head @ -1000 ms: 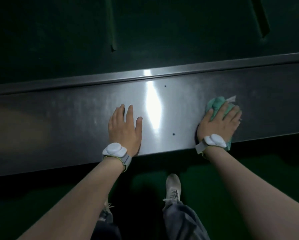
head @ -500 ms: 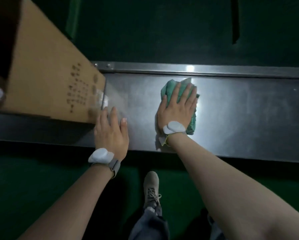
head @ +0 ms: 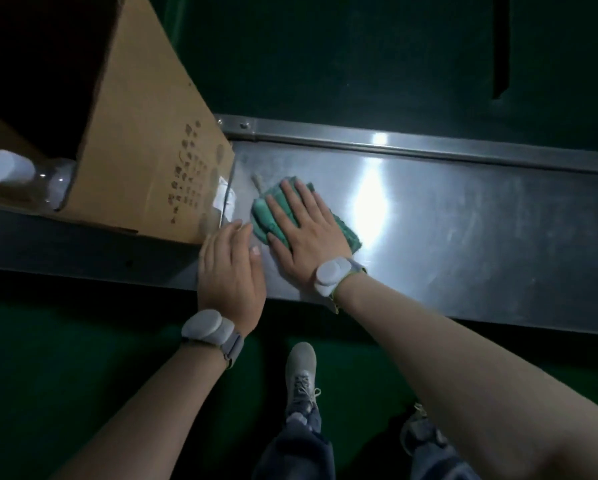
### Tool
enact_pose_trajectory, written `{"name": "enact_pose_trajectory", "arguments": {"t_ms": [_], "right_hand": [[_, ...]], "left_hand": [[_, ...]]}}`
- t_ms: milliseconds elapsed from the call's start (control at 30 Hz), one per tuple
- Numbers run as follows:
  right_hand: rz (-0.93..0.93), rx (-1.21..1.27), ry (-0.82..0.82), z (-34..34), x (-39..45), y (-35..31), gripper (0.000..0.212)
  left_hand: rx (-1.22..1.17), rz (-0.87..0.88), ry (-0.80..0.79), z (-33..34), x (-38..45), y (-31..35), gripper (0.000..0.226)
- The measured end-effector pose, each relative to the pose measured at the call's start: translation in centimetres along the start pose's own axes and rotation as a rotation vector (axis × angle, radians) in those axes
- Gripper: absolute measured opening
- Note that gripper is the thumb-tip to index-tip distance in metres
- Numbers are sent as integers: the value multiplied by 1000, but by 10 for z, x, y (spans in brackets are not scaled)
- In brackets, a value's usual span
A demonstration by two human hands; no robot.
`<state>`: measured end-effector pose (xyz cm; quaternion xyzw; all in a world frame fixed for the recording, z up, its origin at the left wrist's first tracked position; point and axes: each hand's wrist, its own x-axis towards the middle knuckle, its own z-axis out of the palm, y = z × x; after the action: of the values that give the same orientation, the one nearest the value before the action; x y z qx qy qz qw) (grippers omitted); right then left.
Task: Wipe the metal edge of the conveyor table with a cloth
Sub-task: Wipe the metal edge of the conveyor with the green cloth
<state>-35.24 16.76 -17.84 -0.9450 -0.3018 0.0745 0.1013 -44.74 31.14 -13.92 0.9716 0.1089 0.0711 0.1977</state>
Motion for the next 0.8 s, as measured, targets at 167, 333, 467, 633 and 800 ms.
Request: {"name": "enact_pose_trajectory", "arguments": {"t_ms": [167,333,467,633,800], "right_hand": [[360,-37,104,-25,-72,102,69],[774,-20,136,-38,-124,169,68],[855,-7,178,-37,-126,169,68],[833,-7,204,-36,-127,170,69],[789,-17,144,-37,-128,177,75]], "left_hand": [[63,17,-46,16,14,27,38],[103,28,-98,24,15,41,42],[157,25,-166,28,12,43,44],[180,3,-219,36,7,59,46],[201,-42,-331,42,-2,105,52]]}}
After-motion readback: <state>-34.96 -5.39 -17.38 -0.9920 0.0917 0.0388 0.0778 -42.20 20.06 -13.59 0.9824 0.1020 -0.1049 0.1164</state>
